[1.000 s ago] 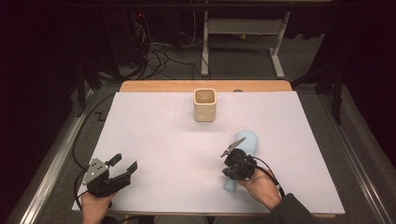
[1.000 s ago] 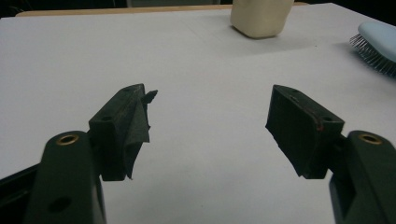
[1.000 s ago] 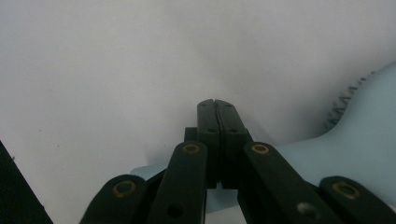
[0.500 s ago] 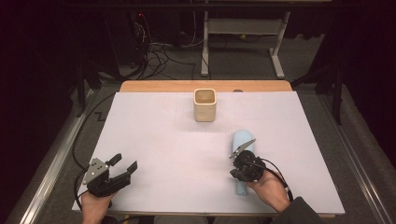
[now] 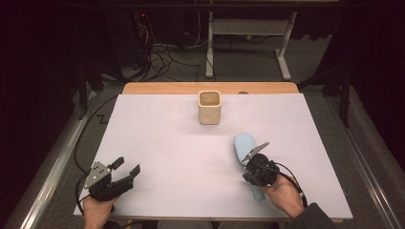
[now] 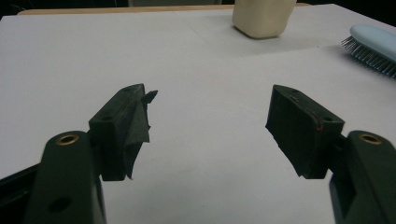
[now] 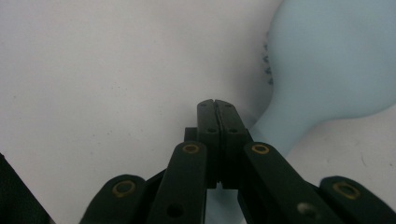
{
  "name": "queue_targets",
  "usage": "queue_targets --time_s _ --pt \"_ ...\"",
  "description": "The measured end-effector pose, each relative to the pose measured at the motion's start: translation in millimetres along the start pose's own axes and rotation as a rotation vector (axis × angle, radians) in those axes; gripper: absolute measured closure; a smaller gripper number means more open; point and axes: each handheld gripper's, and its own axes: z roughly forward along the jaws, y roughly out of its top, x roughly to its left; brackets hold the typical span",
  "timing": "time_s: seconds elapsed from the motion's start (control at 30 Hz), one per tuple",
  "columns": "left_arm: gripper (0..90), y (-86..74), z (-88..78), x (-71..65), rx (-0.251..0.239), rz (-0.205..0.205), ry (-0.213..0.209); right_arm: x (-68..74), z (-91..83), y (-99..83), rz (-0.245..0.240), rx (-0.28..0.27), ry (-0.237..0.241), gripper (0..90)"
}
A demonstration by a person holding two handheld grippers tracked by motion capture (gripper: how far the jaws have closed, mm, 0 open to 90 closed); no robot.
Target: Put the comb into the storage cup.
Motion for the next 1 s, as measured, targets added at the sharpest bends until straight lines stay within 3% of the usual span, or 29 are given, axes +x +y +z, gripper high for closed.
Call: queue_targets --time_s 0.4,0.67,0.83,0.87,1.0 --pt "30.1 -0.1 -1.0 -0.1 -0.001 0.0 0.005 -13.8 -5.4 -11.9 0.031 -0.01 -0.043 90.0" --pt "30.1 0.0 -0.7 -0.2 -0.001 0.003 0.0 -15.3 -13.5 -16.3 0.057 -0.08 -0.041 83.1" --pt "30.1 0.0 -0.7 -0.1 0.0 0.0 0.004 -19.5 -21.6 -18.2 0.072 -0.126 -0.06 77.8" --pt "30.1 0.1 -0.5 -0.2 0.001 0.005 0.003 -20.3 -25.6 -20.0 0.096 -0.14 -0.072 74.2" --pt "30.1 0.0 -0.9 -0.2 -0.002 0.001 0.004 -23.9 -27.4 -21.5 0.104 -0.144 -0.096 68.5"
